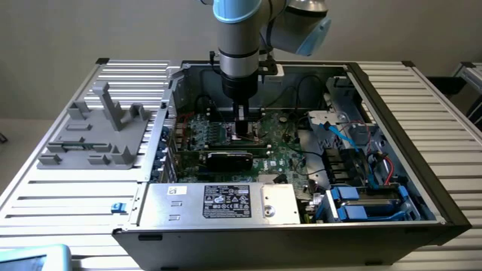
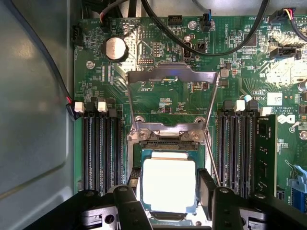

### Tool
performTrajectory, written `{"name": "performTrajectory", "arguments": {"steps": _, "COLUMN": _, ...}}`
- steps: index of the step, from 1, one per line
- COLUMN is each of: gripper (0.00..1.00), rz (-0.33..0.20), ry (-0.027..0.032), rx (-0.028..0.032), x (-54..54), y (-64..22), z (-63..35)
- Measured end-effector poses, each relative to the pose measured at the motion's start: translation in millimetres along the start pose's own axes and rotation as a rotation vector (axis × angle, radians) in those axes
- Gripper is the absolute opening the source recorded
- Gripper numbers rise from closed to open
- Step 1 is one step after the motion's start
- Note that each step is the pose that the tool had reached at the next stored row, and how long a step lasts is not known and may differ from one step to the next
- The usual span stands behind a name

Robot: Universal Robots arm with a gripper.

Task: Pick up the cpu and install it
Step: 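Place the cpu into insertion slot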

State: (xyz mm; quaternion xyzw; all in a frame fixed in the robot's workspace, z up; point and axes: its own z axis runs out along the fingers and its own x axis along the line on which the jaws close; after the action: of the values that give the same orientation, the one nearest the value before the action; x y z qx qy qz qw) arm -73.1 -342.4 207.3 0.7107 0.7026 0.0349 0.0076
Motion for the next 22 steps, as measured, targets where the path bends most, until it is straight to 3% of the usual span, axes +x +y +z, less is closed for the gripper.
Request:
{"name": "performTrajectory", "arguments": {"steps": 4, "gripper": 0.56, "rz": -0.001, "ry": 0.0051, "rx": -0.0043, "x": -0.1, "y": 0.0, "z": 0.2}}
{"name": "performTrajectory", "arguments": {"steps": 22, "gripper": 0.56, "rz": 0.004, "ry": 0.0045, "rx": -0.0028, "x": -1.2, "y": 1.1, "z": 4.1}}
